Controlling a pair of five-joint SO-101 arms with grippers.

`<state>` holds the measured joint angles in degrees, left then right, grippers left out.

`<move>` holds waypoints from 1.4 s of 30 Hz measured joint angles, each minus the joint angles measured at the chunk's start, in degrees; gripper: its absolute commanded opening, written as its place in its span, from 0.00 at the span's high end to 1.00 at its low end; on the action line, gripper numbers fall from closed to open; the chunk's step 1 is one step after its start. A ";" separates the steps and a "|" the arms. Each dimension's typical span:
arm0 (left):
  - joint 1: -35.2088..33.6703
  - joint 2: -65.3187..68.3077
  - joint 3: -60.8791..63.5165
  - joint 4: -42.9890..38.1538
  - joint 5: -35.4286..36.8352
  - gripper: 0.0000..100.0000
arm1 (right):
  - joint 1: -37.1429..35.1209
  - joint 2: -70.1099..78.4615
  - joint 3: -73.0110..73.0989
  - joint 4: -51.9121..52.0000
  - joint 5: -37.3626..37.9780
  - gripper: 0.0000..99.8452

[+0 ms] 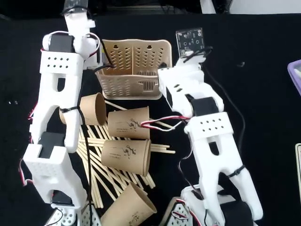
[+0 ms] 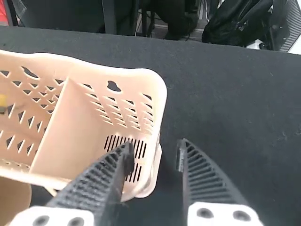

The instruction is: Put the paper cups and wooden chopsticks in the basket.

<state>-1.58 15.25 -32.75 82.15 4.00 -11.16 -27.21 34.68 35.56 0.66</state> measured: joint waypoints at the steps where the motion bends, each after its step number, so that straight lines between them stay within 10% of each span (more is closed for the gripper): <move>1: -0.09 0.00 0.26 -1.32 0.00 0.80 | 0.00 0.26 -0.35 0.00 0.00 0.86; 24: -0.97 -0.35 -13.89 2.46 -0.09 0.70 | 0.00 -0.97 -10.02 6.95 0.35 0.78; 33: -12.22 -0.97 -28.57 17.93 -0.53 0.70 | -0.79 -14.07 -9.85 20.57 3.43 0.77; 42: -29.63 -12.31 -14.51 18.46 -14.86 0.70 | -10.11 -26.73 9.05 20.13 8.88 0.77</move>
<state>-31.21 2.95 -47.25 100.62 -10.86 -21.27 -53.93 43.74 55.69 9.54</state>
